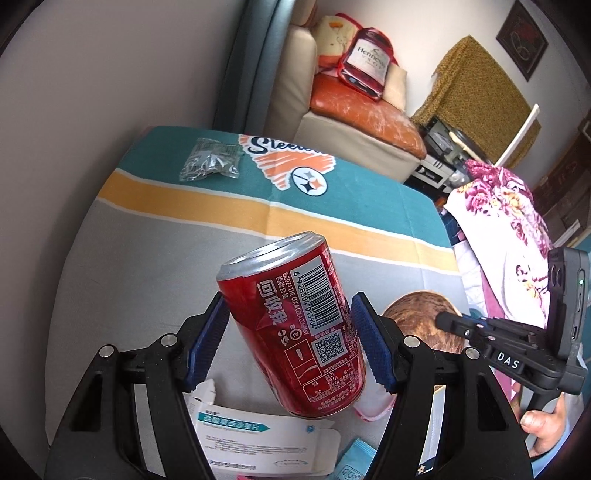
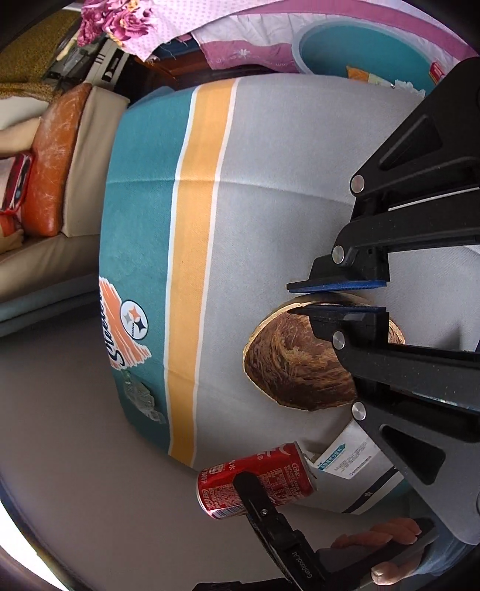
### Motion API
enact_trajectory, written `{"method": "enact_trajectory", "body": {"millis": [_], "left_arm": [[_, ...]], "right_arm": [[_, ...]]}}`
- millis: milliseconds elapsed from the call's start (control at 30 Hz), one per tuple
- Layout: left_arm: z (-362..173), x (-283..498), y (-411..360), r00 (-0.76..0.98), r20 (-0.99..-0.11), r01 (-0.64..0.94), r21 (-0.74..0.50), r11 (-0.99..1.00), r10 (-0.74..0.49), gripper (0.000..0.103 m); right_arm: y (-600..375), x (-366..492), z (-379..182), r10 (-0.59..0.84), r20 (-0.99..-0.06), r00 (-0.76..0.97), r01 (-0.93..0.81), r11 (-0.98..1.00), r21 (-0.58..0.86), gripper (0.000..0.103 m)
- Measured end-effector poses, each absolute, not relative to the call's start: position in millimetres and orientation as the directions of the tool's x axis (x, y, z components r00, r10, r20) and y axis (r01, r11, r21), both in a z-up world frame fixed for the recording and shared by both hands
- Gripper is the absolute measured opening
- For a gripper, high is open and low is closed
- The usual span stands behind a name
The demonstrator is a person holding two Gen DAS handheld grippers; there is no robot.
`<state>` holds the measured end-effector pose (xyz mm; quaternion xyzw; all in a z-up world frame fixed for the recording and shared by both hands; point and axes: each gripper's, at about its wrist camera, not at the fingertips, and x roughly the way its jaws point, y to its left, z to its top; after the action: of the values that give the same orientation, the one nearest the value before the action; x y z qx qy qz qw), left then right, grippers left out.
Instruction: Collect trash
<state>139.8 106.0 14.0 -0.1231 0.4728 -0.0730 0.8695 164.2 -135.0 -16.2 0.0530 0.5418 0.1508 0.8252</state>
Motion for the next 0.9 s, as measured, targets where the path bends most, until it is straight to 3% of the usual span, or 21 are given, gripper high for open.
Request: {"method": "enact_trajectory", "body": {"millis": [433,567,633,900], "left_arm": [[24.9,122.9,-28.4,0.497,-0.806,0.226,-0.236,0.945,-0.321,0.067],[20.0,116.4,-71.0,0.468,-0.812,0.289,-0.232,0.929,-0.349,0.058],[12.9,115.0,-87.9,0.458,-0.825,0.305,-0.202,0.931,-0.329,0.053],[-19.5,120.8,-105.4,0.429,-0.856,0.286,-0.174,0.942,-0.288,0.053]], "right_arm": [[-259.1,109.3,3.2,0.204,-0.859,0.47,-0.037,0.977,0.212,0.006],[-294.3,92.1,2.5,0.185,-0.851,0.491,0.013,0.976,0.219,0.006],[-308.2,85.2,-0.5,0.183,-0.849,0.495,0.032,0.973,0.228,0.006],[-330.1,77.4,-24.3,0.196,-0.859,0.474,0.055,0.966,0.251,0.006]]}}
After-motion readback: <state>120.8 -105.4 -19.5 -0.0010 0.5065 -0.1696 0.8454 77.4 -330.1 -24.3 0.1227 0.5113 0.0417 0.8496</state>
